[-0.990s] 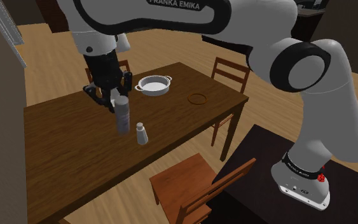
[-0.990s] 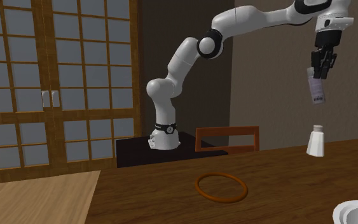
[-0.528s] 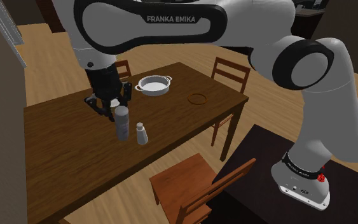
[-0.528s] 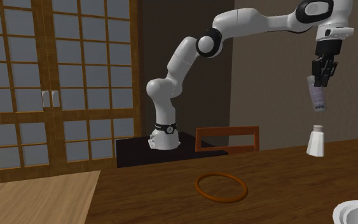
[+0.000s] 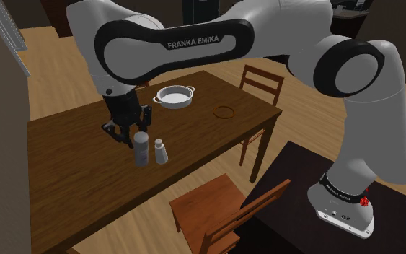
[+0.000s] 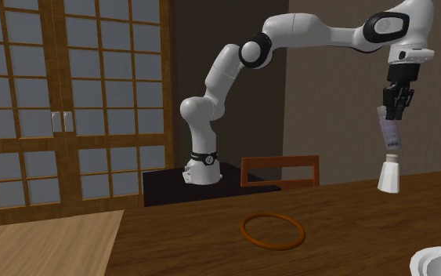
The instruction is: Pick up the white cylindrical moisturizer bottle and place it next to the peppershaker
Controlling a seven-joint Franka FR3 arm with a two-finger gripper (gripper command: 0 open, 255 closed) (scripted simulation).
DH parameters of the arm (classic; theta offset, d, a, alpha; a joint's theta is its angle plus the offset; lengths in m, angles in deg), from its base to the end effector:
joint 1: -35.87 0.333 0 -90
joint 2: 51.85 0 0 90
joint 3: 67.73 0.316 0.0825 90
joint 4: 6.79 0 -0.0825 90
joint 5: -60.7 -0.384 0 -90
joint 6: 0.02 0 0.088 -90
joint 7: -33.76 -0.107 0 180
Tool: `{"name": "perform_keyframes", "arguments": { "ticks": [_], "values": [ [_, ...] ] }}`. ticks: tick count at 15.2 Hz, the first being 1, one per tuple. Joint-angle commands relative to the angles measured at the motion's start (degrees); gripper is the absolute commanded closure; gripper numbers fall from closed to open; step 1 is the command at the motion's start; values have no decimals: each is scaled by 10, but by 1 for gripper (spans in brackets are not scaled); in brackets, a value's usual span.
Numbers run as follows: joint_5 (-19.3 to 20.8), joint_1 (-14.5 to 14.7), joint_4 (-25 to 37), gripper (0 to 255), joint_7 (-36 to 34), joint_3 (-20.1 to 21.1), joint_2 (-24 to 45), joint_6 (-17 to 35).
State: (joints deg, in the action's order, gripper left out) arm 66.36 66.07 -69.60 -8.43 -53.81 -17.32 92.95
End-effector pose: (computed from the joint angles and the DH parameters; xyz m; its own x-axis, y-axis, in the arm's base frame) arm 0.5541 0.4548 0.4736 0.9974 0.0041 -0.0714 0.0050 -0.9999 0.0126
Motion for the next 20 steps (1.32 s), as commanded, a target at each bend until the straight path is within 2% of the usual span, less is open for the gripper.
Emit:
{"name": "perform_keyframes", "arguments": {
  "ticks": [1, 16, 20],
  "values": [
    [-1, -3, -28, 255, -1, 0, -7, 20],
    [2, -9, -131, 255, -2, -2, 1, 131],
    [2, -9, -135, 255, -2, -2, 2, 137]
  ]
}}
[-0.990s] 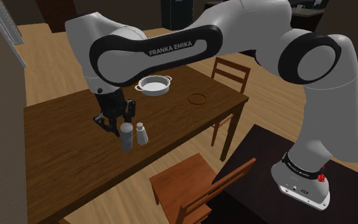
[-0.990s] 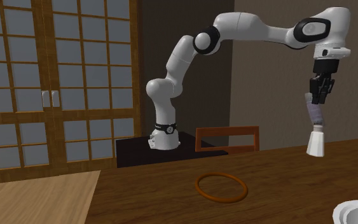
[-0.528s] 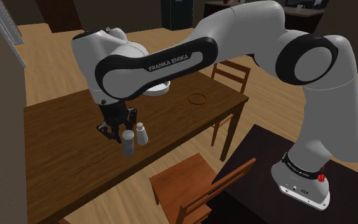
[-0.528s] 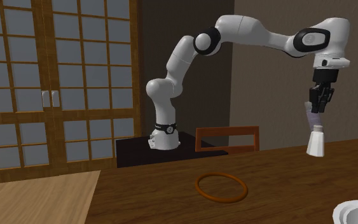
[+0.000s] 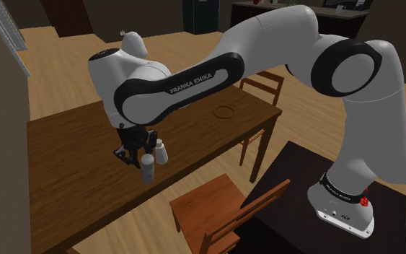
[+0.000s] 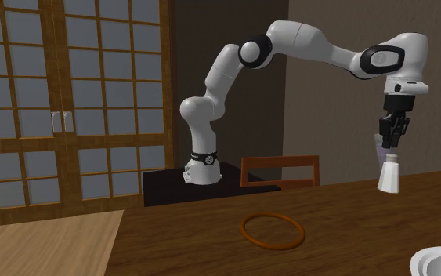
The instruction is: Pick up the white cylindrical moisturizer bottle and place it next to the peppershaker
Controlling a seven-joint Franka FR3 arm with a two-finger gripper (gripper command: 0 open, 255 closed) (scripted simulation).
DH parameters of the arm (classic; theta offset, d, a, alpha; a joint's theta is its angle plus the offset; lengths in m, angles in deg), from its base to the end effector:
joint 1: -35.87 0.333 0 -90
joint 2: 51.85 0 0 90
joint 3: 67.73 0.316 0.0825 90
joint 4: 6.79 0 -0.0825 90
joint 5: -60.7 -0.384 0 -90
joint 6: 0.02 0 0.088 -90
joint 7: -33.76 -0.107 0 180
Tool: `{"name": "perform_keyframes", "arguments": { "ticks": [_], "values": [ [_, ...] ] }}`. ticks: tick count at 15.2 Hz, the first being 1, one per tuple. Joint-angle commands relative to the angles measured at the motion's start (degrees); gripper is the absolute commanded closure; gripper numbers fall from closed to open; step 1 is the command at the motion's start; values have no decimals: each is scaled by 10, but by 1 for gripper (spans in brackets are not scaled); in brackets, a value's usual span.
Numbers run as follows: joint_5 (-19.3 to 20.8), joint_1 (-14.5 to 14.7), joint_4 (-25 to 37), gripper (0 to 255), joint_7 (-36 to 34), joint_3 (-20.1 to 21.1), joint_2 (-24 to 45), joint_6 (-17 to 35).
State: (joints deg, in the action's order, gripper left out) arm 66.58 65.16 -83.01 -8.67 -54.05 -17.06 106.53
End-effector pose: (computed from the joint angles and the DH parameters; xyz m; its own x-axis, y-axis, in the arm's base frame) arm 0.5523 0.4544 0.3797 0.9974 0.0042 -0.0715 0.0051 -0.9999 0.0125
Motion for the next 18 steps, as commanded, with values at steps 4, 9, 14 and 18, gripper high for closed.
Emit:
{"name": "perform_keyframes", "arguments": {
  "ticks": [4, 9, 14, 18],
  "values": [
    [0, 0, -1, 255, 0, 0, 0, 1],
    [0, 0, -1, 0, 0, 0, 0, 1],
    [-2, 3, 68, 0, 3, 1, -3, -70],
    [-2, 3, 68, 0, 3, 1, -3, -70]
  ]
}}
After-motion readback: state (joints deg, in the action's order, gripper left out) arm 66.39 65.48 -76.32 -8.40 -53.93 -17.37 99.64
